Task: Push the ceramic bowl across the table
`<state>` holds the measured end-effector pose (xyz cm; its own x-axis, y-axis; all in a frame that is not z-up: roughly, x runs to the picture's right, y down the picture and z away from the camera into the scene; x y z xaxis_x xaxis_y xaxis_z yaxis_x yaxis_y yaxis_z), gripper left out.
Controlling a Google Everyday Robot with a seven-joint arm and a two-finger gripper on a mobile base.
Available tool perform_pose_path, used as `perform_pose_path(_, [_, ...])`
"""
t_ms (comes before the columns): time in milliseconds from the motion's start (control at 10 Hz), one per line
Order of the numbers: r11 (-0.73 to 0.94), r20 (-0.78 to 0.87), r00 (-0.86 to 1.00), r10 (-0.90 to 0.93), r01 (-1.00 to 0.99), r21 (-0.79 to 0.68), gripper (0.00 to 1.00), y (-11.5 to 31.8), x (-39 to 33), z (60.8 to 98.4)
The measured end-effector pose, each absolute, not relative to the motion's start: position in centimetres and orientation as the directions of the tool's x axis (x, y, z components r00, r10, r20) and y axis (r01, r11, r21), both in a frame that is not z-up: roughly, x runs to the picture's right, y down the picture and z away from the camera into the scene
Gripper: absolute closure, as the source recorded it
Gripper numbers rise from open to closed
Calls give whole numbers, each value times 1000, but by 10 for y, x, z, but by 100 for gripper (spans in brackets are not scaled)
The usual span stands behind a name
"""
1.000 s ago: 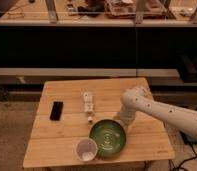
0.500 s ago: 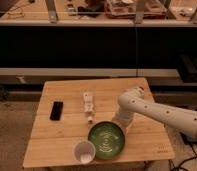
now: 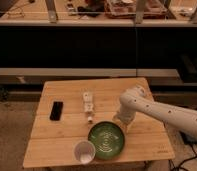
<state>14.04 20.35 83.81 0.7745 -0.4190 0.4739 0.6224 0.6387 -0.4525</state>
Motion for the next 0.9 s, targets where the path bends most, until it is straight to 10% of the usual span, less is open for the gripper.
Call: perform_pose_path(900, [723, 399, 846, -354, 518, -457, 46, 197, 199, 829])
